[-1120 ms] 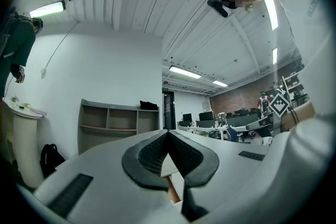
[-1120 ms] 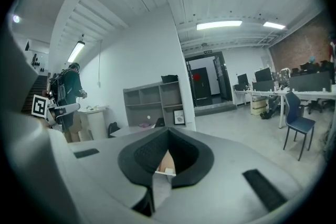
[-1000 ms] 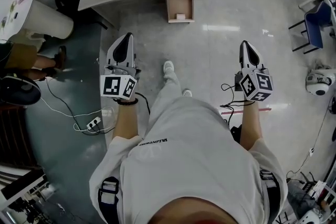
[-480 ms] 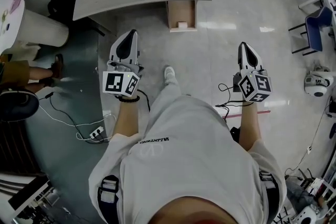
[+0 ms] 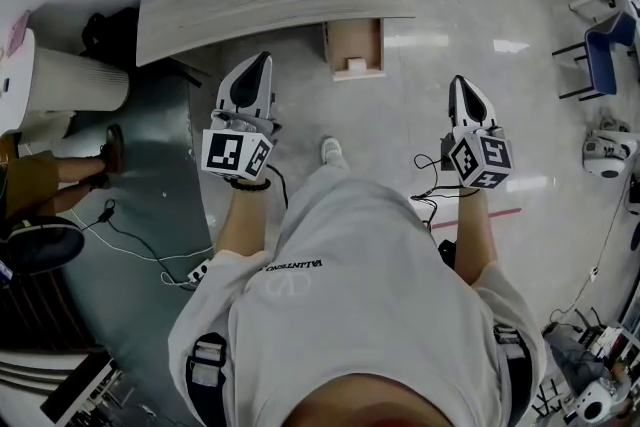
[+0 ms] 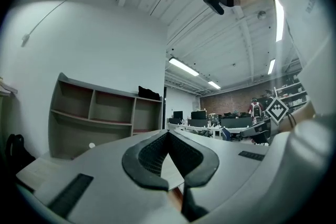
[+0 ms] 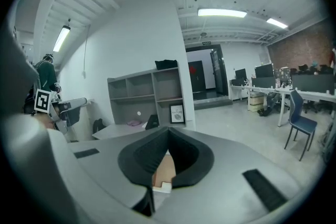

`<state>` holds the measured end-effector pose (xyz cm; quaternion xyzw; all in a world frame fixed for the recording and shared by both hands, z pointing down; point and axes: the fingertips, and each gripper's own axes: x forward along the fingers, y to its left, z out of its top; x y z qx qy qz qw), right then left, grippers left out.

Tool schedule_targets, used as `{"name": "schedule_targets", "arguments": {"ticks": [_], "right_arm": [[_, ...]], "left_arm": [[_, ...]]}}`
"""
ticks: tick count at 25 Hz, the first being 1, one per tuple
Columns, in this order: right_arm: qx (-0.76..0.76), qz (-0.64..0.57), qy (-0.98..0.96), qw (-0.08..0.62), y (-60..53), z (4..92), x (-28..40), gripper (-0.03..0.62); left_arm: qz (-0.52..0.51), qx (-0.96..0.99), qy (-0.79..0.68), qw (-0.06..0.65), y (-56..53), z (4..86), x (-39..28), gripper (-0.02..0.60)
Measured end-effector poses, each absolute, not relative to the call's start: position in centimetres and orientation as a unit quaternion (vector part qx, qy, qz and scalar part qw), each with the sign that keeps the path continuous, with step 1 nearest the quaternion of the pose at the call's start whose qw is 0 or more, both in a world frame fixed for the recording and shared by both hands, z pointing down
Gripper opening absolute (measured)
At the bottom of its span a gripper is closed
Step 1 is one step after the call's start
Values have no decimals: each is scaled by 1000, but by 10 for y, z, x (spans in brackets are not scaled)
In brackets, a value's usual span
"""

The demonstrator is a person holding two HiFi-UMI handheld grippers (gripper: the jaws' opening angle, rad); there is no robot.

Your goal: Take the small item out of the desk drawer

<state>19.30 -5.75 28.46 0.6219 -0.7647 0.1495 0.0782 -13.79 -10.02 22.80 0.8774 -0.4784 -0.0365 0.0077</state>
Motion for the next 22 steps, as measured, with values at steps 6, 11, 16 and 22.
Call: {"name": "schedule_targets", "arguments": {"ticks": [6,11,16,22], "right_arm": [[628,163,-754,102,-85,297,168,0],[630,172,-748,118,-102,305,156,0],[615,184,-754,137,-117,322,139,0],[577,217,-771,156,-147,356,115,0]], "left_arm": [[-24,897,-440,40,-137,250,-125,-2],[-12,910,-407,77,-148,282,-104,-2],[-8,910,-394,125,-156,319,-89,-2],[9,912,-386,142,-168,342,-75,-2]]}}
